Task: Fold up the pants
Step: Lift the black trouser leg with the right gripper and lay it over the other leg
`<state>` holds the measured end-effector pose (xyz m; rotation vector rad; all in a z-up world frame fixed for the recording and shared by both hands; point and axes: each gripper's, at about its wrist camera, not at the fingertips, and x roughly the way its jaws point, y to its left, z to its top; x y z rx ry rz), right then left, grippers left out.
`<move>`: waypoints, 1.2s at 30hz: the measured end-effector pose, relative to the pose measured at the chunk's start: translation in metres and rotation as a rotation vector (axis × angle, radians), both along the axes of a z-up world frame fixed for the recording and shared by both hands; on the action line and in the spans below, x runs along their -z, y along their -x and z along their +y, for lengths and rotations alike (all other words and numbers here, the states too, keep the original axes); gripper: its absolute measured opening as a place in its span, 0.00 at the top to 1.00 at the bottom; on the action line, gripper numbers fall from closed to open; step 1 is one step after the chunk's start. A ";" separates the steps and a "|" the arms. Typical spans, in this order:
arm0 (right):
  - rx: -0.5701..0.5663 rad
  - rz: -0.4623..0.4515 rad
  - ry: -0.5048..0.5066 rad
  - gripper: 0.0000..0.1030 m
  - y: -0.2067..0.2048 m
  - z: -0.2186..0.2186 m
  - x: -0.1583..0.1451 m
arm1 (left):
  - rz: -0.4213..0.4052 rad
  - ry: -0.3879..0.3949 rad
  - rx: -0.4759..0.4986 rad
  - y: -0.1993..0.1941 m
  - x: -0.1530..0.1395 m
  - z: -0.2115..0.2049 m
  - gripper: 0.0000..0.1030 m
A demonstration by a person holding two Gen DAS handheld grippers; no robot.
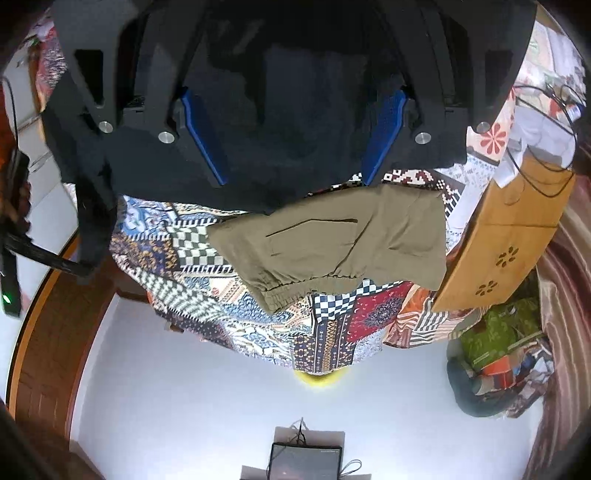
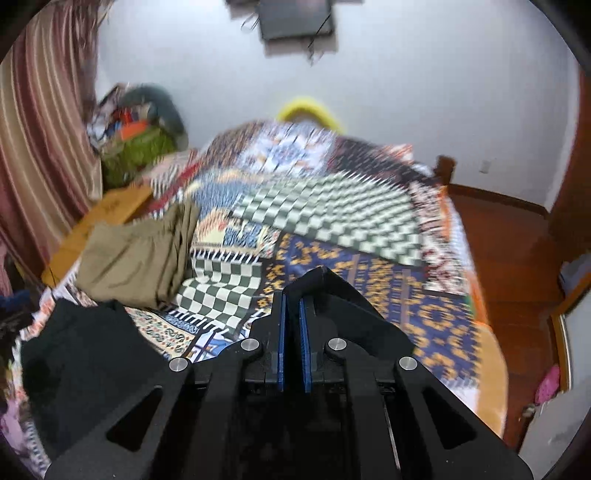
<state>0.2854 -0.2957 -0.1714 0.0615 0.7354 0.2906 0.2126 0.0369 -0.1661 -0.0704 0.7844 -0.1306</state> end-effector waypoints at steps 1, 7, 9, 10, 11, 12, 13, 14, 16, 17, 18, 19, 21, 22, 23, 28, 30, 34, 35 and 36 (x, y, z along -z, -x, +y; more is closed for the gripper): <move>0.022 -0.015 -0.013 0.94 0.013 -0.010 -0.007 | -0.001 0.005 0.005 0.003 -0.002 0.000 0.28; 0.136 -0.045 -0.048 0.94 0.075 -0.052 -0.013 | -0.016 -0.043 0.016 0.021 -0.012 -0.010 0.28; 0.177 -0.045 -0.064 0.94 0.097 -0.064 -0.009 | -0.003 -0.041 0.018 0.027 -0.012 -0.012 0.28; 0.193 -0.041 -0.072 0.94 0.104 -0.068 -0.006 | 0.001 -0.046 0.017 0.029 -0.012 -0.012 0.28; 0.216 -0.034 -0.090 0.94 0.116 -0.074 -0.002 | 0.004 -0.055 0.016 0.032 -0.011 -0.013 0.28; 0.232 -0.026 -0.105 0.94 0.124 -0.080 0.001 | 0.010 -0.065 0.013 0.035 -0.010 -0.013 0.28; 0.252 -0.014 -0.118 0.94 0.133 -0.085 0.006 | 0.018 -0.070 0.012 0.037 -0.008 -0.013 0.28; 0.273 0.001 -0.123 0.94 0.143 -0.090 0.013 | 0.025 -0.071 0.012 0.039 -0.006 -0.012 0.28; 0.305 0.032 -0.125 0.94 0.156 -0.095 0.024 | 0.047 -0.073 0.010 0.044 -0.001 -0.013 0.28; 0.321 0.057 -0.139 0.94 0.161 -0.099 0.033 | 0.059 -0.079 0.009 0.045 0.002 -0.013 0.28; 0.332 0.076 -0.149 0.94 0.165 -0.103 0.039 | 0.067 -0.080 0.010 0.047 0.005 -0.013 0.28; 0.349 0.103 -0.154 0.94 0.169 -0.107 0.050 | 0.074 -0.077 0.012 0.050 0.007 -0.013 0.28; 0.371 0.142 -0.161 0.94 0.175 -0.111 0.067 | 0.095 -0.067 0.021 0.053 0.012 -0.015 0.28; 0.375 0.157 -0.169 0.94 0.177 -0.112 0.072 | 0.102 -0.063 0.027 0.056 0.013 -0.017 0.28; 0.379 0.177 -0.179 0.94 0.178 -0.112 0.080 | 0.106 -0.061 0.032 0.057 0.015 -0.018 0.28; 0.374 0.226 -0.175 0.94 0.186 -0.106 0.098 | 0.120 -0.079 0.076 0.067 0.019 -0.030 0.28; 0.376 0.232 -0.174 0.92 0.189 -0.105 0.098 | 0.119 -0.086 0.094 0.072 0.021 -0.035 0.28; 0.384 0.214 -0.170 0.89 0.200 -0.109 0.087 | 0.120 -0.093 0.134 0.084 0.023 -0.043 0.27; 0.391 0.208 -0.171 0.85 0.202 -0.111 0.084 | 0.117 -0.092 0.142 0.087 0.024 -0.044 0.25; 0.396 0.204 -0.172 0.83 0.203 -0.111 0.083 | 0.116 -0.091 0.146 0.088 0.025 -0.045 0.22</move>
